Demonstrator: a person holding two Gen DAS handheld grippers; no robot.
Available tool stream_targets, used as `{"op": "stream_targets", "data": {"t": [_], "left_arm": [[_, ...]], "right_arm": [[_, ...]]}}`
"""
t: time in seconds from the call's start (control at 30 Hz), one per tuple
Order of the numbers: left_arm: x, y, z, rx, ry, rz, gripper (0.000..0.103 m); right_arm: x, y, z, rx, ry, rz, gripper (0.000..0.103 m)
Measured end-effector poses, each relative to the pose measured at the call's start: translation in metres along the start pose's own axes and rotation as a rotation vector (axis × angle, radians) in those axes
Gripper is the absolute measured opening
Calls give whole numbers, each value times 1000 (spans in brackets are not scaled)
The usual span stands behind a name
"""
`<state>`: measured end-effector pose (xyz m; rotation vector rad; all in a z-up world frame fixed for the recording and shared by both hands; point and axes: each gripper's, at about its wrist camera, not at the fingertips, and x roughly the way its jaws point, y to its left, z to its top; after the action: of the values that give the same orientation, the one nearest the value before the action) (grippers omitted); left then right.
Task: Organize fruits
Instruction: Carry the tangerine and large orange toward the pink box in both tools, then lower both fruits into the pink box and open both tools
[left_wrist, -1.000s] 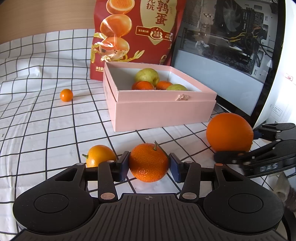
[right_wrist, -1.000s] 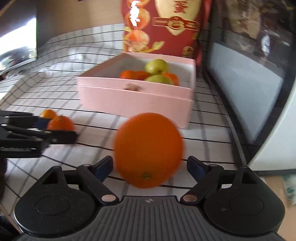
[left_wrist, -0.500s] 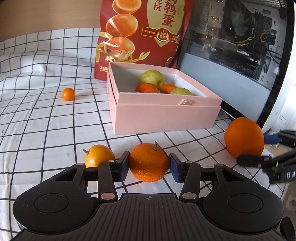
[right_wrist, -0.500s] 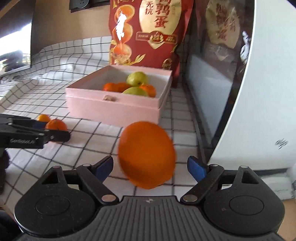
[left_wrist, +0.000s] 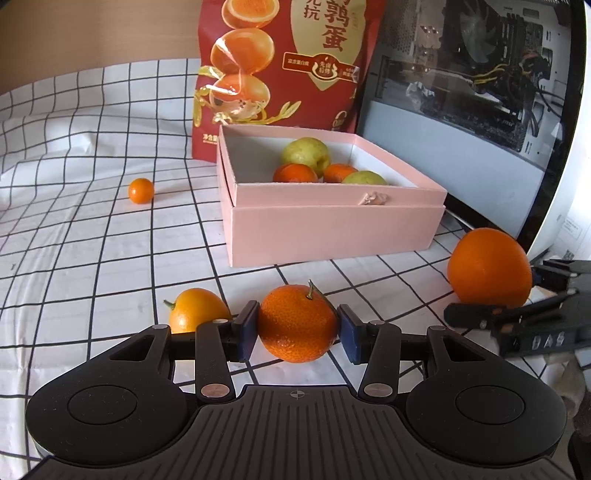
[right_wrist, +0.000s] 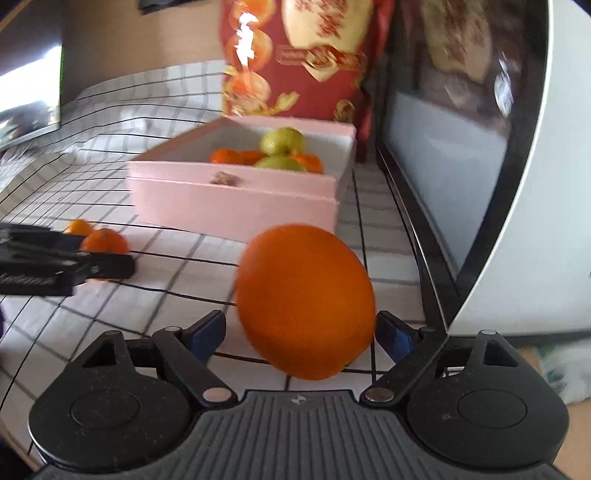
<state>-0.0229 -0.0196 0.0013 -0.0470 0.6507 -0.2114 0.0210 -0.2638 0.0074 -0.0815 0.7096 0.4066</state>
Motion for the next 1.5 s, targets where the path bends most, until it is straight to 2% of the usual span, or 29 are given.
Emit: {"op": "stream_targets", "data": {"t": [0.07, 0.17, 0.2, 0.23, 0.43, 0.57, 0.67, 0.83, 1.0, 1.13, 1.23, 1.37, 1.43, 1.5], "left_arm": [[0, 1, 0, -1, 0, -3, 51], [-1, 5, 0, -19, -4, -16, 51], [-1, 6, -1, -26, -5, -21, 51], [-1, 7, -1, -30, -5, -24, 51], [-1, 7, -1, -44, -9, -32, 51], [-1, 7, -2, -43, -11, -30, 51], [-1, 10, -3, -65, -19, -38, 50], [-7, 19, 3, -130, -67, -108, 50], [-19, 22, 44, -122, -156, -134, 50], [0, 33, 91, -155, -189, -161, 50], [35, 44, 119, -152, -158, -190, 51], [87, 44, 129, -113, 3, -128, 53], [90, 33, 126, -25, 0, -108, 53], [84, 30, 123, -5, -11, -93, 53]], "right_arm": [[0, -7, 0, 42, -4, 25, 87], [0, -9, 3, 41, -10, 12, 85], [1, -8, 3, 39, -12, 11, 80], [2, -6, 3, 32, -11, 14, 71], [2, 15, 0, -72, -17, -43, 70], [-1, 7, 2, 0, 4, 43, 70], [0, 5, 3, 31, 18, 73, 69], [-7, 8, 11, 41, -6, 97, 69], [-29, 14, 47, 31, -90, 129, 69], [-35, 15, 96, 15, -149, 121, 69], [-24, 14, 133, 18, -171, 97, 69], [9, 12, 170, 57, -170, 47, 69], [36, 9, 187, 96, -120, 45, 69], [65, 3, 198, 138, -43, 56, 69]]}}
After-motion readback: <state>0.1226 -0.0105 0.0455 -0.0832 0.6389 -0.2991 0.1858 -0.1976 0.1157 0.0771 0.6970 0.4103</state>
